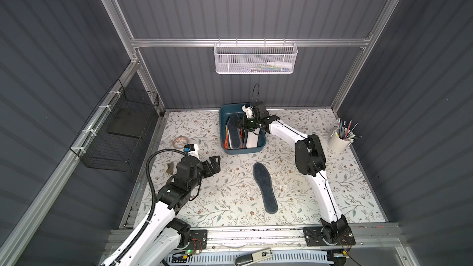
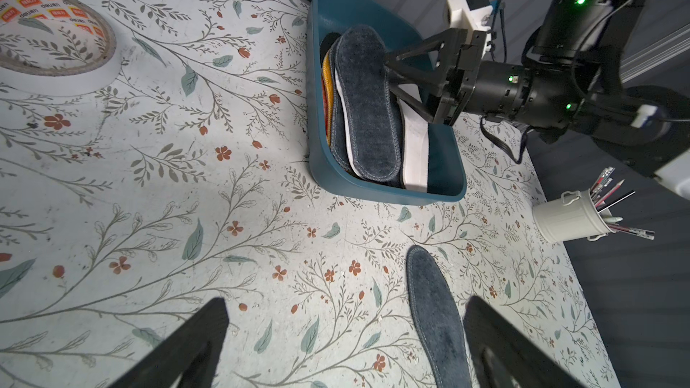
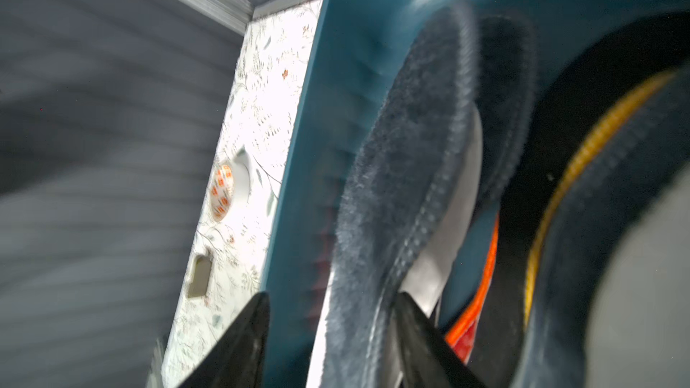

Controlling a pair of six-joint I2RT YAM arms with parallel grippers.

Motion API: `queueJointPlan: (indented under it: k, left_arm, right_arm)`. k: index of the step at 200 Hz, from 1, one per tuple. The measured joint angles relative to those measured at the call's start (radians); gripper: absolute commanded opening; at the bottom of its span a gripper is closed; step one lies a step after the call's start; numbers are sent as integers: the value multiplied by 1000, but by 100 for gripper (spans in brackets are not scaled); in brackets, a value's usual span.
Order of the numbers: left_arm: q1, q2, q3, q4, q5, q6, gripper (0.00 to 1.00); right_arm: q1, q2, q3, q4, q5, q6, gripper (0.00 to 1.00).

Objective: Put the insoles into the storage box
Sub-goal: Place the insole in the storage box, then pick up the insole from the center of the board.

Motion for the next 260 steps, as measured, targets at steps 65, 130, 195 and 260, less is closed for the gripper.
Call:
queueJointPlan:
  k: [65,130,195,260]
  left_arm:
    - [0,15,0,35,15,5,100]
    - [0,58,1,130,46,27,100]
    - [0,114,2,171,64,29,100]
    - [0,120,2,179,64,29,100]
  right_arm:
    - [-1,-448,-336,95,114,-76,95]
    - [0,-826,-962,198,227,-37,98]
    - [25,-1022,-1217,28,399,36,79]
    - [132,-930,-1245,-42,443,92,60]
